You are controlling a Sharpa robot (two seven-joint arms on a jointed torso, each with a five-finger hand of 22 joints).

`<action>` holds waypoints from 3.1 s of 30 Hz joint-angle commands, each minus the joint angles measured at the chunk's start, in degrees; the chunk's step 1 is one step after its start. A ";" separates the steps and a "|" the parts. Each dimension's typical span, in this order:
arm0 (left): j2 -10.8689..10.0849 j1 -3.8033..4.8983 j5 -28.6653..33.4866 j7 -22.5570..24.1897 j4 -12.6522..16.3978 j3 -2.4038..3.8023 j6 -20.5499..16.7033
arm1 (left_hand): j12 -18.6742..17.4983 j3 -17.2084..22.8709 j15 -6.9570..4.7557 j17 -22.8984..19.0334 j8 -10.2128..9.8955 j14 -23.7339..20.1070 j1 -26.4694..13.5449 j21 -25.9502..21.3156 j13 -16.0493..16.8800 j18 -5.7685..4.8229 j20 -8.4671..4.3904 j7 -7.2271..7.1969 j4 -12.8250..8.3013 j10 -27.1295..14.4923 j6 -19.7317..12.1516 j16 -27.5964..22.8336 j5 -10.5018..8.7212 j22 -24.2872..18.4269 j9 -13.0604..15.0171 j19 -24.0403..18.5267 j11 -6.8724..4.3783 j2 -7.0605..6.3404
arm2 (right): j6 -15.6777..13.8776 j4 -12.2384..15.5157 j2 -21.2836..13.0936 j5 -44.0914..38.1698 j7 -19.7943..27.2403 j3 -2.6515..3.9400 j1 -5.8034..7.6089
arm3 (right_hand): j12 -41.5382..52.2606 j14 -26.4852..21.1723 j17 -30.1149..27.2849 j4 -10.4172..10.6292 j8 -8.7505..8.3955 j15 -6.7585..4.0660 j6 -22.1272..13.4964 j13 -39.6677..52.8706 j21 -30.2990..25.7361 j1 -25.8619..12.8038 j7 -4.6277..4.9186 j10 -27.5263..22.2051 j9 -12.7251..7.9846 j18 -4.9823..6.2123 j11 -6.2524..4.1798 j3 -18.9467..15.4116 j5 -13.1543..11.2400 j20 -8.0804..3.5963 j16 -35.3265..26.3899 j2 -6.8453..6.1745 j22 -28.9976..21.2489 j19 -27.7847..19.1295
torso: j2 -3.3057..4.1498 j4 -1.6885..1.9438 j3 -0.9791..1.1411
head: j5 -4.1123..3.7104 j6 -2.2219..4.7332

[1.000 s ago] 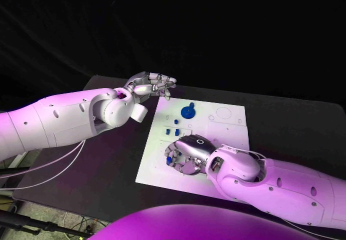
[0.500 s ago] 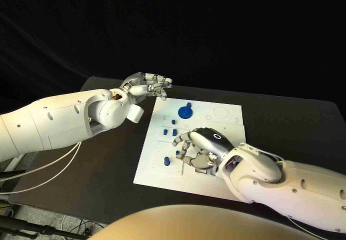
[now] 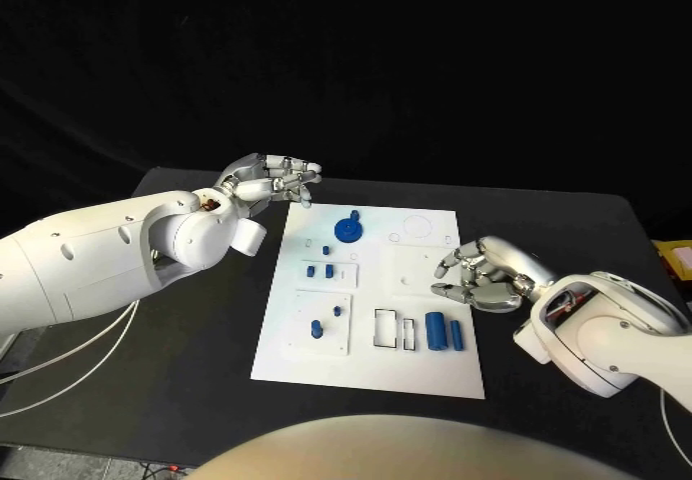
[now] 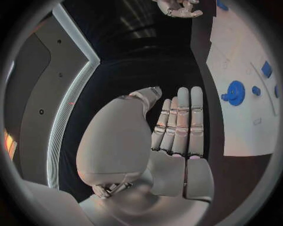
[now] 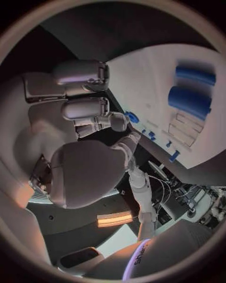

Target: Assemble the parts on the task board

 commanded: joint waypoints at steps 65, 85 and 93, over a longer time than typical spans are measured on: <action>-0.62 0.01 -0.08 -0.19 0.43 -0.16 1.85 | -0.11 -0.67 0.12 0.19 -0.24 -0.29 -1.73 -0.71 0.14 0.74 0.63 -0.17 -0.16 -0.64 -0.54 -0.26 -0.10 -0.38 0.14 -0.12 0.07 -0.19 | -2.90 -1.87 7.01 -13.82 -13.93 -0.71 -8.17 | 11.71 3.60 3.93 3.63 5.62 -1.65 3.18 14.51 3.22 5.82 -2.51 5.72 2.48 -1.43 -2.06 -2.97 1.95 -1.39 2.13 3.45 14.20 4.78 | -0.60 -0.74 -0.24 | 0.48 -0.51; -0.22 0.00 -0.08 -0.31 0.22 -0.17 2.12 | -0.11 -0.69 0.12 0.21 -0.25 -0.29 -1.75 -0.77 0.14 0.74 0.63 -0.17 -0.21 -0.70 -0.57 -0.27 -0.10 -0.42 0.15 -0.09 0.07 -0.17 | -1.68 1.49 7.88 -4.99 -12.01 -0.28 -5.19 | 12.49 3.66 4.56 4.46 6.77 -1.95 3.32 15.85 3.28 3.37 -2.75 6.36 3.05 -1.44 -2.31 -0.10 2.98 -1.85 2.40 2.04 14.20 4.79 | -0.48 -0.71 -0.27 | 0.49 -0.51; -0.16 0.00 -0.08 -0.38 0.27 -0.17 2.27 | -0.11 -0.69 0.12 0.21 -0.25 -0.29 -1.75 -0.77 0.14 0.74 0.63 -0.17 -0.21 -0.70 -0.57 -0.27 -0.10 -0.42 0.15 -0.09 0.07 -0.17 | 4.08 -0.02 11.04 -3.32 -13.30 -0.31 -5.12 | 12.09 3.59 4.43 6.20 7.20 -1.72 3.06 15.91 2.84 -1.24 -2.48 6.26 3.30 -1.34 -2.03 -1.44 4.40 -1.64 2.31 1.58 14.07 4.58 | -0.43 -0.63 -0.25 | 0.55 -0.51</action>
